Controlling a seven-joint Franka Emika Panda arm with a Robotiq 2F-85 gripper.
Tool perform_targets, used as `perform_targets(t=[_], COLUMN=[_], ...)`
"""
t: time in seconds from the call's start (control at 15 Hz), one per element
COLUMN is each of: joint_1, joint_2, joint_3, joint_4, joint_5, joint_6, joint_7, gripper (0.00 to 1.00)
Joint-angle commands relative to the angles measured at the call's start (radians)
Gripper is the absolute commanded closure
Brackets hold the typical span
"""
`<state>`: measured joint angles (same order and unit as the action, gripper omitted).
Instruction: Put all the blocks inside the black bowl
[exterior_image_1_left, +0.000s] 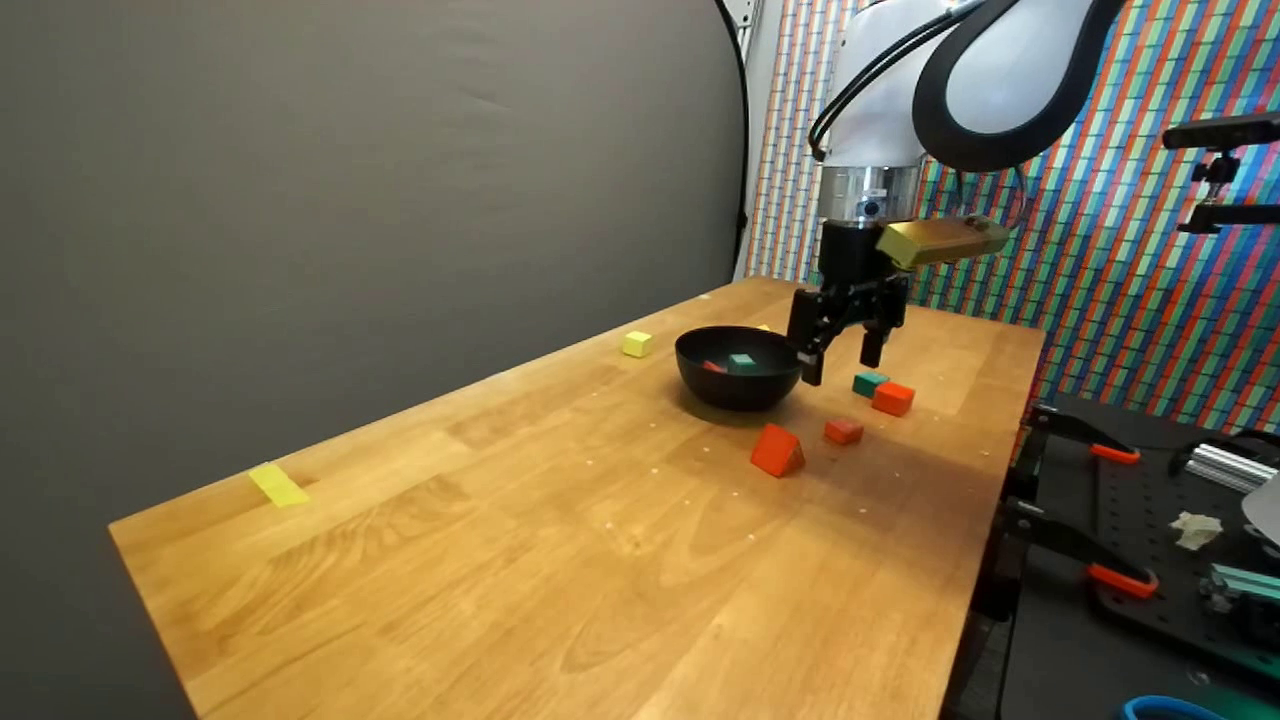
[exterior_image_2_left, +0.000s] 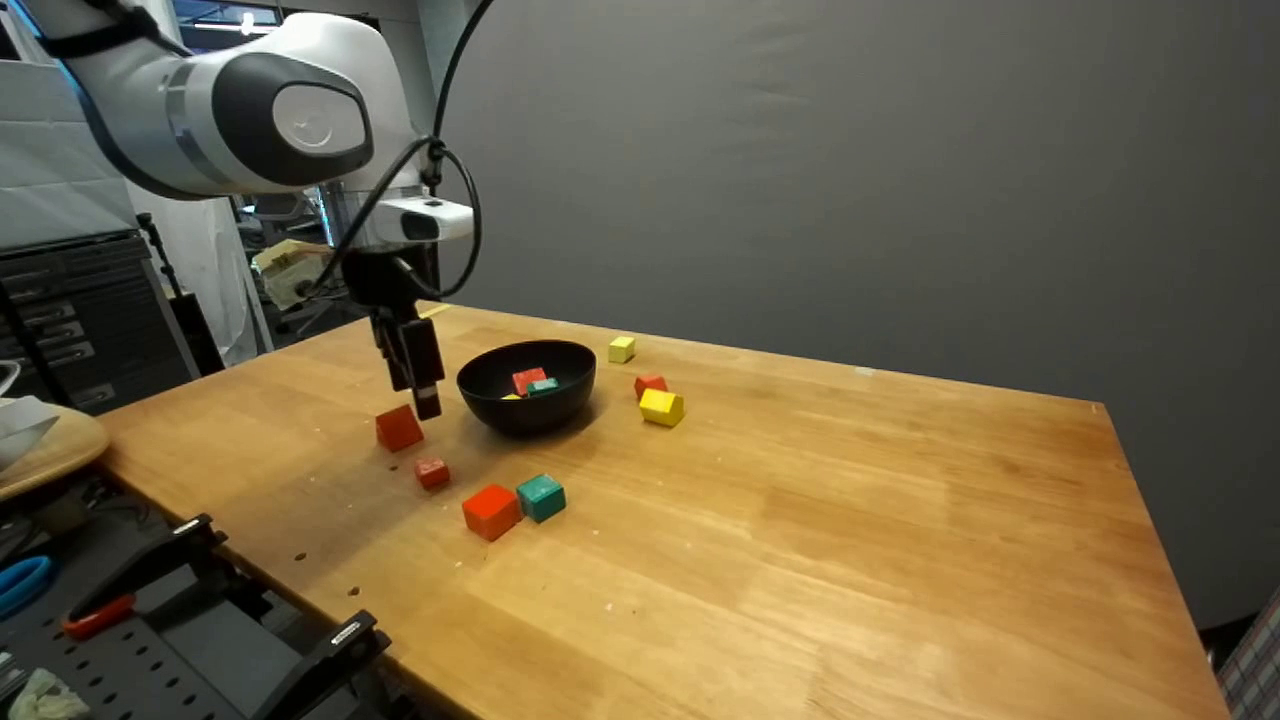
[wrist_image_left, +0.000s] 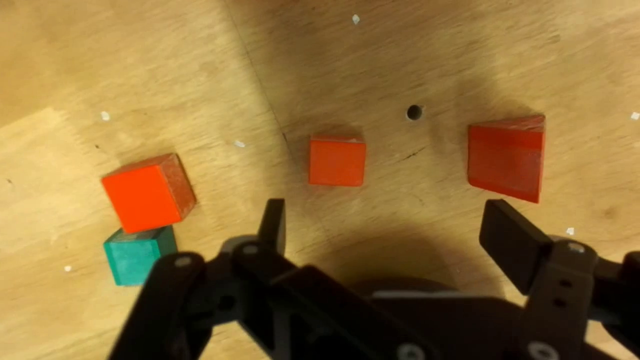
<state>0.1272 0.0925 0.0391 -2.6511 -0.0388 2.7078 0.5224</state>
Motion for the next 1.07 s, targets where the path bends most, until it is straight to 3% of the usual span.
perform_targets(t=[0.0, 0.13, 0.27, 0.33, 0.47, 0.8, 1.0], joint_1=[0.011, 0.013, 0.007, 0.003, 0.008, 0.017, 0.013], joint_2=[-0.051, -0.048, -0.024, -0.015, -0.015, 0.035, 0.084], joint_3=[-0.024, -0.042, 0.021, -0.014, 0.008, -0.069, -0.08], joint_4=[-0.041, -0.033, 0.013, -0.004, 0.003, -0.003, 0.007], joint_5=[-0.173, -0.284, -0.048, -0.156, -0.081, -0.283, -0.286], joint_6=[0.118, 0.173, 0.093, 0.127, 0.114, 0.061, 0.066], joint_7=[0.021, 0.057, 0.015, 0.031, 0.024, 0.101, 0.055], gripper=[0.0, 0.0, 0.0, 0.0, 0.0, 0.0, 0.0])
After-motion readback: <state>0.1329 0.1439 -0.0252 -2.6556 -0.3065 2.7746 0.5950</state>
